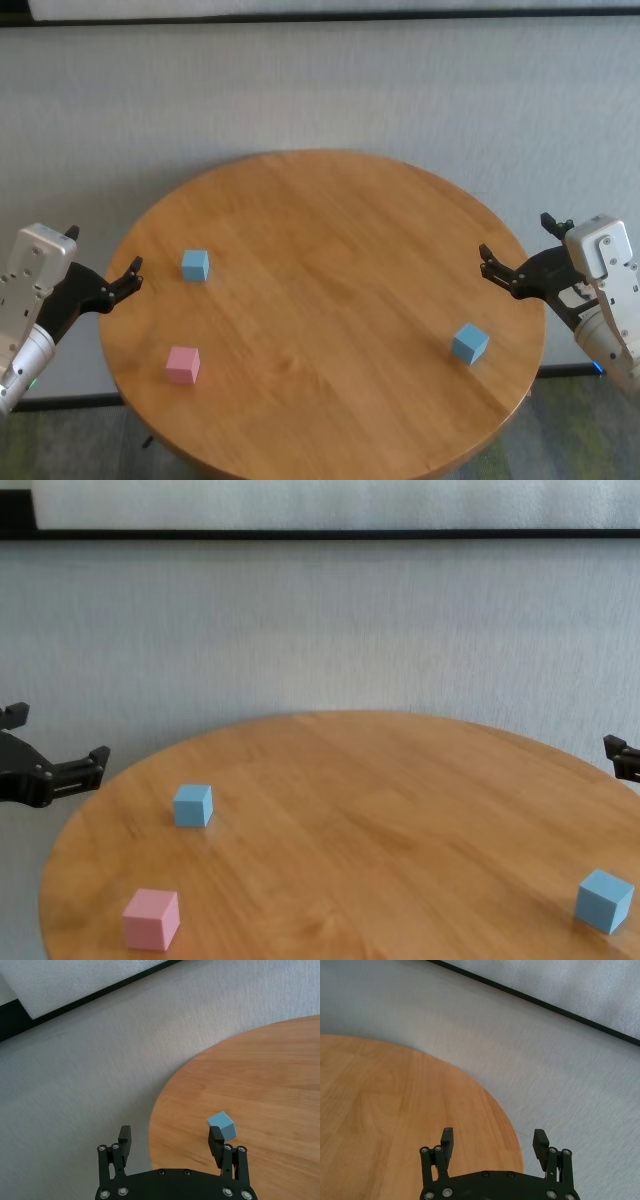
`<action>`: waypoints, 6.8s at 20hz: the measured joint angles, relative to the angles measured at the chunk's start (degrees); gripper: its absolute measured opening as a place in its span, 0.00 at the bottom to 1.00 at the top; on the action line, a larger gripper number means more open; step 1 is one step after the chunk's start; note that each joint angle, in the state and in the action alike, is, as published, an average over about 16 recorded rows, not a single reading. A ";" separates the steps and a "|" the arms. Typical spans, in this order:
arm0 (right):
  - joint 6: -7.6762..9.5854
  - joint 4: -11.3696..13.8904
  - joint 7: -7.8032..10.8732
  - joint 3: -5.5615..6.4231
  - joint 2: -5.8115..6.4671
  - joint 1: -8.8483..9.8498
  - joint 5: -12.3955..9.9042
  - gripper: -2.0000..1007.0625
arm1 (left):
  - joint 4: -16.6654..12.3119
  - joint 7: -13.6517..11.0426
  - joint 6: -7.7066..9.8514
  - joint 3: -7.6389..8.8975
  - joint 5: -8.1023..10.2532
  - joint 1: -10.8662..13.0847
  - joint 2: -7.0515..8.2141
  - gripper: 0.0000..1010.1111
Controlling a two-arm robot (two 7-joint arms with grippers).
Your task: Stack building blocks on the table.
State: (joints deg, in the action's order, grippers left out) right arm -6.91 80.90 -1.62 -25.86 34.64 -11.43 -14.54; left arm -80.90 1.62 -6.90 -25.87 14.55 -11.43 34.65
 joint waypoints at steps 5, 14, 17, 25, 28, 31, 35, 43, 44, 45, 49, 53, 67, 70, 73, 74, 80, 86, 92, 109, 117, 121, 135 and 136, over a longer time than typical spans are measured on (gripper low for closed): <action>0.00 0.00 0.00 0.00 0.00 0.00 0.00 1.00 | 0.00 0.00 0.00 0.00 0.00 0.00 0.00 0.99; 0.00 0.00 0.00 0.00 0.00 0.00 0.00 1.00 | 0.00 0.00 0.00 0.00 0.00 0.00 0.00 0.99; 0.00 0.00 0.00 0.00 0.00 0.00 0.00 1.00 | 0.00 0.00 0.00 0.00 0.00 0.00 0.00 0.99; 0.00 0.00 0.00 0.00 0.00 0.00 0.00 1.00 | 0.00 0.00 0.00 0.00 0.00 0.00 0.00 0.99; 0.00 0.00 0.00 0.00 0.00 0.00 0.00 1.00 | 0.00 0.00 0.00 0.00 0.00 0.00 0.00 0.99; 0.00 0.00 0.00 0.00 0.00 0.00 0.00 1.00 | 0.00 0.00 0.00 0.00 0.00 0.00 0.00 0.99; 0.00 0.00 0.00 0.00 0.00 0.00 0.00 1.00 | 0.00 0.00 0.00 0.00 0.00 0.00 0.00 0.99; 0.00 0.00 0.00 0.00 0.00 0.00 0.00 1.00 | -0.31 -1.44 -0.37 0.14 0.40 0.32 0.35 0.99; 0.00 0.00 0.00 0.00 0.00 0.00 0.00 1.00 | -0.44 -2.07 -0.56 0.19 0.63 0.46 0.53 0.99; 0.00 0.00 0.00 0.00 0.00 0.00 0.00 1.00 | -0.60 -2.90 -0.76 0.25 0.98 0.65 0.76 0.99; 0.00 0.00 0.00 0.00 0.00 0.00 0.00 1.00 | -1.52 -7.30 -1.44 0.62 3.46 1.74 1.97 0.99; -0.01 0.00 0.00 0.00 0.00 0.00 0.00 1.00 | -2.81 -12.47 -1.32 1.29 7.39 3.28 3.43 0.99; -0.01 0.00 0.00 0.00 0.00 0.00 0.00 1.00 | -8.26 -19.73 8.52 3.25 18.05 7.79 4.90 0.99; 0.00 0.00 0.00 0.00 0.00 0.00 0.00 1.00 | -9.64 -19.18 11.61 3.31 18.66 8.35 4.43 0.99; 0.00 0.00 0.00 0.00 0.00 0.00 0.00 1.00 | -10.94 -18.10 14.69 3.29 18.86 8.74 3.84 0.99; 0.00 0.00 0.00 0.00 0.00 0.00 0.00 1.00 | -11.29 -17.65 15.65 3.27 18.80 8.82 3.63 0.99; 0.00 0.00 0.00 0.00 0.00 0.00 0.00 1.00 | -12.47 -13.85 20.78 3.16 17.45 8.76 1.93 0.99; 0.00 0.00 0.00 0.00 0.00 0.00 0.00 1.00 | -12.37 -10.02 23.72 3.35 15.07 8.13 -0.10 0.99; 0.00 0.00 0.00 0.00 0.00 0.00 0.00 1.00 | -12.28 -8.25 25.29 4.08 13.82 7.85 -1.76 0.99; 0.00 0.00 0.00 0.00 0.00 0.00 0.00 1.00 | -12.22 -9.66 29.96 5.78 14.07 8.14 -3.75 0.99; 0.00 0.00 0.00 0.00 0.00 0.00 0.00 1.00 | -11.47 -10.47 31.18 5.94 13.40 7.91 -4.59 0.99; 0.00 0.00 0.00 0.00 0.00 0.00 0.00 1.00 | -10.73 -10.93 31.47 5.85 12.83 7.54 -5.09 0.99; 0.00 0.00 0.00 0.00 0.00 0.00 0.00 1.00 | -7.38 -12.21 30.70 5.65 10.49 5.92 -7.24 0.99; 0.00 0.00 0.00 0.00 0.00 0.00 0.00 1.00 | -7.26 -12.22 30.61 5.70 10.34 5.89 -7.36 0.99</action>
State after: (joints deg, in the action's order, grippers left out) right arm -6.91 80.89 -1.62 -25.86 34.64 -11.44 -14.54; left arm -88.16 -10.60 23.71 -20.17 24.89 -5.55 27.29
